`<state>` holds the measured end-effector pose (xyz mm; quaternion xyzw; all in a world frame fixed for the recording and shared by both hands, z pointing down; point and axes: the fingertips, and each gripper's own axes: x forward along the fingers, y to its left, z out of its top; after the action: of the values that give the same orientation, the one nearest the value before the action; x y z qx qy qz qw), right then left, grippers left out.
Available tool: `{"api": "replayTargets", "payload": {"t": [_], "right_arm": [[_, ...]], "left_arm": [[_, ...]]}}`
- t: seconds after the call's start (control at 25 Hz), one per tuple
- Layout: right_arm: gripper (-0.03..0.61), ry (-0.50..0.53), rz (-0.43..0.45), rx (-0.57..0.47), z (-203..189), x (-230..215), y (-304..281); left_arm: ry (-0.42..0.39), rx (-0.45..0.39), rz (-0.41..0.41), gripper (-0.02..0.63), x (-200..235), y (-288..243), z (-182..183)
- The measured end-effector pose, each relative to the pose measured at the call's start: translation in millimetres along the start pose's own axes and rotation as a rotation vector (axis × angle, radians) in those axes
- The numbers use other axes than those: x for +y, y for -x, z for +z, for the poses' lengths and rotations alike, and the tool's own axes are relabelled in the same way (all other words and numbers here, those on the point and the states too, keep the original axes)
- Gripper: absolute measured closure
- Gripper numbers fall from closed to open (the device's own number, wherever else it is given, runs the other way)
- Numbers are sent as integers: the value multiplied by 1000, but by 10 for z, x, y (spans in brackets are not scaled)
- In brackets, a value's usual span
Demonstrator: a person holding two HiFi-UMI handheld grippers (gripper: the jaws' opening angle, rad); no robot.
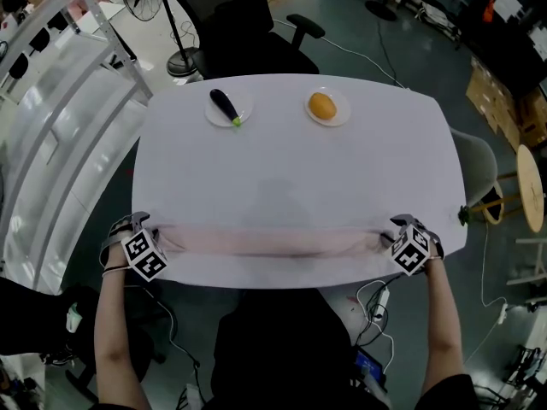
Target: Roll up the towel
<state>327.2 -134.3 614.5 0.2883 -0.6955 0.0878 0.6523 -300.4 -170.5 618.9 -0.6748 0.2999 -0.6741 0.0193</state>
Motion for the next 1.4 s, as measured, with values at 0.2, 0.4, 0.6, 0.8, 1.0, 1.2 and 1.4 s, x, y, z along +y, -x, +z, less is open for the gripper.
{"api": "replayTargets", "payload": {"t": [0.2,0.4,0.6,0.8,1.0,1.2,1.4], "right_arm": [[368,34,-69,-14,-9,-80,258],[370,50,-105,-26,-47,-42,477],[389,75,-52,-33,-67,297,477],[406,84,-3,21,-251,579,227],[481,83,-71,54,-347,497,12],[541,151,-140,86,-411,417,-42],[549,112,-137,72,-439,422,-90]], "left_arm": [[-17,-26,33,371,47,210,-36],[-19,-57,37,371,-24,443,-85],[-24,-64,-31,390,-371,428,-114],[10,-20,-54,437,-535,159,-254],[21,27,-39,506,-539,35,-357],[-13,39,40,568,-480,4,-389],[-115,20,111,577,-542,-39,-449]]}}
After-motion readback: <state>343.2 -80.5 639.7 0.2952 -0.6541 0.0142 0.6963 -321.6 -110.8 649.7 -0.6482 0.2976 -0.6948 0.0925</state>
